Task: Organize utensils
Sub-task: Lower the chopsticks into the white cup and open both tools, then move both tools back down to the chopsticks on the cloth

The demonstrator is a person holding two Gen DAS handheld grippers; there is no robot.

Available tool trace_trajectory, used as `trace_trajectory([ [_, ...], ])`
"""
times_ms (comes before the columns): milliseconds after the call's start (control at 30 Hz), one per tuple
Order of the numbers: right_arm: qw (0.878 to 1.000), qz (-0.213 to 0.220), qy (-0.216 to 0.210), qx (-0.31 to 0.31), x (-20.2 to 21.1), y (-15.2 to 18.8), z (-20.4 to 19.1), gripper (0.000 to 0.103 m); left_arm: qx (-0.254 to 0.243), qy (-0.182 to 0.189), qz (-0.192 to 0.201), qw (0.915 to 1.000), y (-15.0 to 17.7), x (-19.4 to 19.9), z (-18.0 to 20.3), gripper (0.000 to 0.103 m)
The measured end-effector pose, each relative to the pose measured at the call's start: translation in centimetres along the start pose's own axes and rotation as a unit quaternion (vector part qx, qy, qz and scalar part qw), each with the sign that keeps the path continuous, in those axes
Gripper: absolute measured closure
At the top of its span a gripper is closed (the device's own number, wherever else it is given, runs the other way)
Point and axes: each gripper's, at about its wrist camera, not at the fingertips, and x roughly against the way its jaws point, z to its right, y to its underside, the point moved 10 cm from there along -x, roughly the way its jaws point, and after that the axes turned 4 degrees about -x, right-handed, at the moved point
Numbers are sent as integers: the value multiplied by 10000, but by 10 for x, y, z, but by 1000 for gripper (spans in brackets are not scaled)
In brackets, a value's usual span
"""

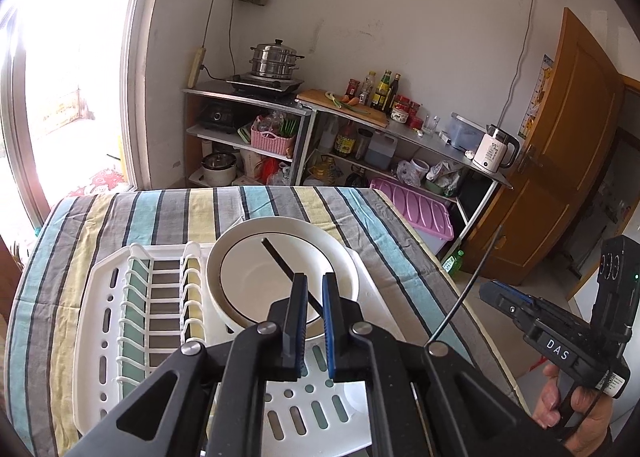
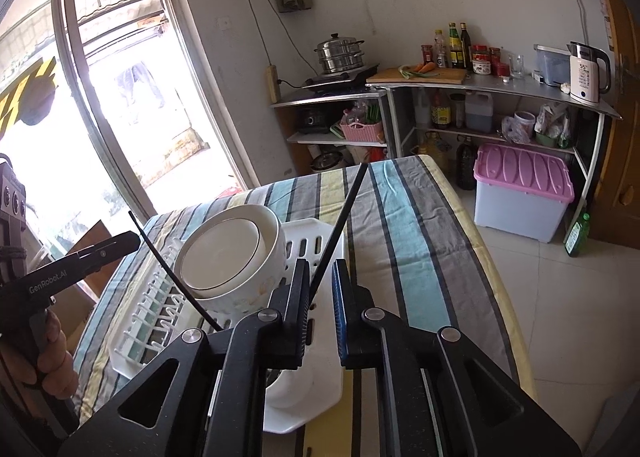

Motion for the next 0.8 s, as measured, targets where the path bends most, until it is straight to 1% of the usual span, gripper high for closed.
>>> trace_trajectory([
  [100,10000,6,-14,23,6,6,-2,86,-53,-43,5,10000,5,7,1,96],
  [167,10000,19,-25,58,12,10,-3,86,-136,-141,45,9998,9,16,3,96],
  [333,9995,183,-102,247,42,23,-15,86,-423,-248,258,9985,31,52,13,96],
  [433,9985,319,-169,404,65,40,-26,86,-546,-205,339,9977,55,75,19,95],
  [567,9974,415,-200,546,92,67,-35,86,-576,-150,376,9975,97,105,24,95],
  [700,9969,411,-218,627,111,97,-41,86,-615,-203,286,9975,141,126,26,95],
  [800,9967,368,-229,683,123,117,-44,86,-615,-250,255,9975,166,140,29,95],
])
